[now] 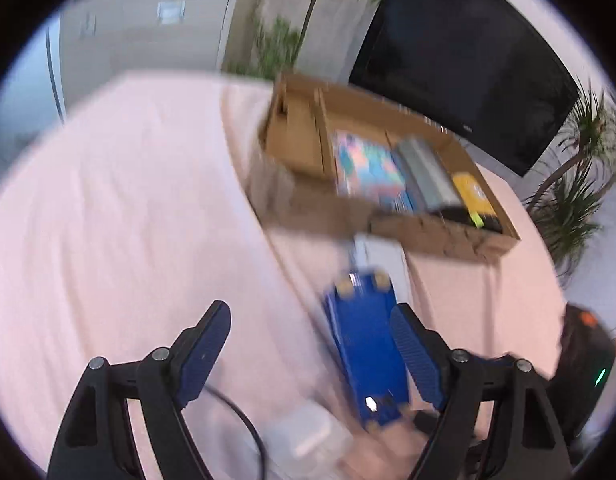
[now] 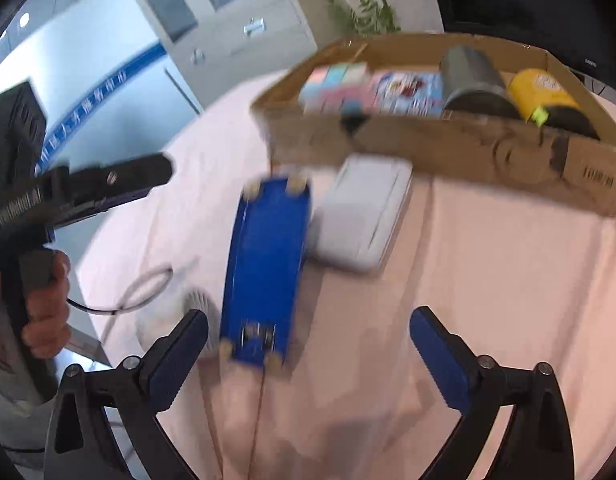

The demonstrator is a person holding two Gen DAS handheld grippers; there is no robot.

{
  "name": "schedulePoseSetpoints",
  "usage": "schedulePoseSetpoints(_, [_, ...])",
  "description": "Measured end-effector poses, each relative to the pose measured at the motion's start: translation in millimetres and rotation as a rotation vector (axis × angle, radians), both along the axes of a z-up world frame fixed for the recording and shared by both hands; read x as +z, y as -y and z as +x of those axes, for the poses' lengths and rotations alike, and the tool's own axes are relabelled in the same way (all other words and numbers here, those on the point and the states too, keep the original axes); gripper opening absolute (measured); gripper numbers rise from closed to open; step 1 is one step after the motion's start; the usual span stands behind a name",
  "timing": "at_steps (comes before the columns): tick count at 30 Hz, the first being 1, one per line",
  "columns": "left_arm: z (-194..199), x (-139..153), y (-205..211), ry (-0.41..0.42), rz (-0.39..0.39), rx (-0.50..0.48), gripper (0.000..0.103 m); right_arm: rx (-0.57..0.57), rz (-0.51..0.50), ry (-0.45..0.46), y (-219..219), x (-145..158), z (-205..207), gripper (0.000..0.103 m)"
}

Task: Organize rigid objects
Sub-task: 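Grasp the blue stapler with the right tool and lift it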

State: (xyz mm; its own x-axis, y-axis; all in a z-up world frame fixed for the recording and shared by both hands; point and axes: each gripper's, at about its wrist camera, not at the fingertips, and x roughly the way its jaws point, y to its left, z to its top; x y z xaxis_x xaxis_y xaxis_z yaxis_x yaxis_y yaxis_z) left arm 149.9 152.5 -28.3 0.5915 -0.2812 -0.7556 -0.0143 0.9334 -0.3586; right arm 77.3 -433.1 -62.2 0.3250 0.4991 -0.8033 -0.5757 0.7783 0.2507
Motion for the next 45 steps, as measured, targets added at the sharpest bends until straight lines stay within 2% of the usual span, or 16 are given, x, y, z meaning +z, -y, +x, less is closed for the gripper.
schedulePoseSetpoints(3, [10.6, -17.8, 0.4, -0.089, -0.1, -0.023, 0.08, 0.013, -0.053, 0.007, -9.8, -8.1, -15.8, 0.077])
schedulePoseSetpoints(9, [28.1, -25.2, 36.3, -0.2, -0.138, -0.175, 0.05, 0.016, -0.038, 0.052, 3.7, 3.7, -32.4, 0.075])
schedulePoseSetpoints(11, [28.4, -27.2, 49.9, -0.214, -0.13, -0.198, 0.049, 0.003, -0.012, 0.043, 15.1, 7.7, -34.3, 0.075])
schedulePoseSetpoints(16, [24.3, -21.7, 91.5, -0.207, -0.309, -0.358, 0.049, -0.033, 0.023, 0.046, 46.7, 13.8, -37.2, 0.075])
schedulePoseSetpoints(18, [20.5, -14.8, 102.9, -0.179, -0.333, -0.392, 0.049, -0.044, 0.028, 0.05, 59.5, 12.8, -35.8, 0.075])
schedulePoseSetpoints(21, [12.5, -3.3, 98.8, -0.118, -0.267, -0.333, 0.051, -0.059, 0.027, 0.052, 71.6, 13.2, -34.2, 0.076])
schedulePoseSetpoints(25, [4.8, 0.7, 67.1, -0.1, -0.208, -0.181, 0.051, -0.02, -0.007, 0.081, 62.3, 5.9, -31.7, 0.075])
schedulePoseSetpoints(29, [-8.1, 1.0, 39.0, -0.084, -0.178, -0.069, 0.051, 0.064, -0.052, 0.074, 34.1, -7.4, -37.1, 0.074])
schedulePoseSetpoints(32, [-14.4, -1.0, 23.0, -0.083, -0.186, -0.038, 0.051, 0.134, -0.124, 0.151, 11.5, -13.1, -52.3, 0.073])
schedulePoseSetpoints(33, [-14.4, -1.8, 19.1, -0.085, -0.19, -0.031, 0.051, 0.137, -0.173, 0.197, 4.9, -17.5, -55.7, 0.07])
schedulePoseSetpoints(36, [-11.6, -4.3, 15.9, -0.093, -0.188, -0.027, 0.051, 0.117, -0.268, 0.273, -3.8, -28.0, -57.7, 0.04])
schedulePoseSetpoints(37, [-11.5, -3.7, 17.6, -0.09, -0.186, -0.035, 0.051, 0.12, -0.267, 0.286, -3.2, -28.3, -58.3, 0.04])
schedulePoseSetpoints(40, [-9.5, -1.0, 24.9, -0.083, -0.177, -0.063, 0.051, 0.085, -0.177, 0.218, 9.6, -26.6, -50.5, 0.04])
schedulePoseSetpoints(42, [-7.9, 0.2, 31.3, -0.079, -0.179, -0.083, 0.051, 0.033, 0.016, 0.039, 33.0, -22.8, -34.0, 0.038])
schedulePoseSetpoints(44, [-6.5, 0.7, 39.9, -0.077, -0.184, -0.103, 0.051, -0.029, 0.28, -0.208, 67.1, -28.5, -12.8, 0.036])
schedulePoseSetpoints(45, [-5.6, 0.4, 45.6, -0.078, -0.187, -0.117, 0.051, -0.054, 0.348, -0.272, 79.3, -32.1, -8.4, 0.034])
